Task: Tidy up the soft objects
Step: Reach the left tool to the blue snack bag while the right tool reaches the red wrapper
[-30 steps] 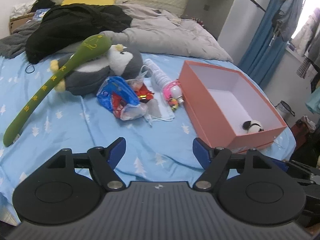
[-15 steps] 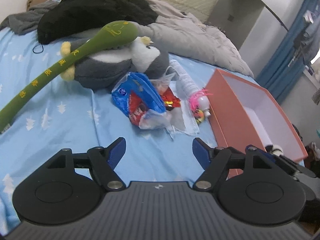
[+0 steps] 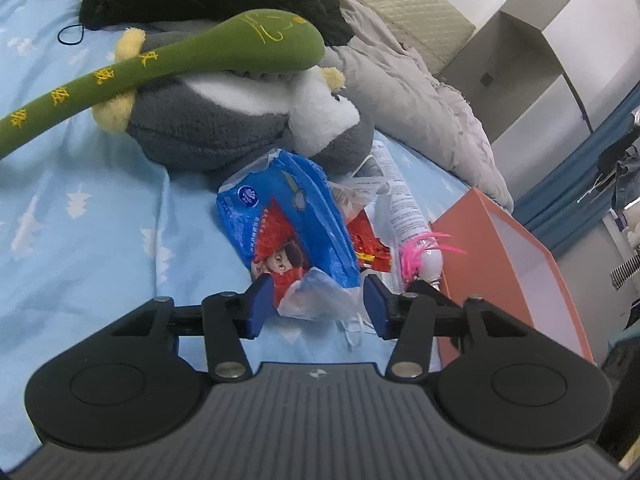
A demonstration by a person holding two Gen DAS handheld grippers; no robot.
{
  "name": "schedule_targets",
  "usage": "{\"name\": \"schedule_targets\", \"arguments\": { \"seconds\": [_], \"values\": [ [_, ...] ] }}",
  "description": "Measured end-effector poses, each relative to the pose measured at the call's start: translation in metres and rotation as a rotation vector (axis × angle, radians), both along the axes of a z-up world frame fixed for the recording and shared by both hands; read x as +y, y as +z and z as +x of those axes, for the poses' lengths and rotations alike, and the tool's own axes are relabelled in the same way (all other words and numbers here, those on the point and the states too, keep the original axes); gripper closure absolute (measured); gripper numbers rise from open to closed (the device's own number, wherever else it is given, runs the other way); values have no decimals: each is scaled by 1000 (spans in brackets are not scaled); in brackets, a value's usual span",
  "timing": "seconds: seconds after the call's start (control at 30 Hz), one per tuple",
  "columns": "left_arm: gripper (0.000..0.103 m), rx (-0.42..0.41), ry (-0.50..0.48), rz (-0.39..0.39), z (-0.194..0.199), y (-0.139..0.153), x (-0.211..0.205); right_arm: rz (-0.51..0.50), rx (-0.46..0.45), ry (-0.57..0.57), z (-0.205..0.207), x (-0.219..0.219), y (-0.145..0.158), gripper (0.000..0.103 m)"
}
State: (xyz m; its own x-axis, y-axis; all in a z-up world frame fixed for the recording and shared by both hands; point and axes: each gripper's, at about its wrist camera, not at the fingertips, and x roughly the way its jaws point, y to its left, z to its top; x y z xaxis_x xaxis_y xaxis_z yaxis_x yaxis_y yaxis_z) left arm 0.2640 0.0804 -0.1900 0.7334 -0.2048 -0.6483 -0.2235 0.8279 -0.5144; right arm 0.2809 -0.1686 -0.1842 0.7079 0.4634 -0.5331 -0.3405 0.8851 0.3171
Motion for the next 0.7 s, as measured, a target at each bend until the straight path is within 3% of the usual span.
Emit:
{"name": "schedule_targets", "arguments": {
  "seconds": [0.3, 0.43, 0.7],
  "values": [
    [47, -60, -38, 42, 3, -21, -12, 226, 218, -28, 44, -13, -34, 62],
    [47, -106, -58, 60, 3, -19, -18, 304, 257, -13, 49, -13, -32, 66],
    [47, -90, -84, 46, 14, -30, -21, 342, 296, -11, 67, -6, -34, 66]
  ]
}}
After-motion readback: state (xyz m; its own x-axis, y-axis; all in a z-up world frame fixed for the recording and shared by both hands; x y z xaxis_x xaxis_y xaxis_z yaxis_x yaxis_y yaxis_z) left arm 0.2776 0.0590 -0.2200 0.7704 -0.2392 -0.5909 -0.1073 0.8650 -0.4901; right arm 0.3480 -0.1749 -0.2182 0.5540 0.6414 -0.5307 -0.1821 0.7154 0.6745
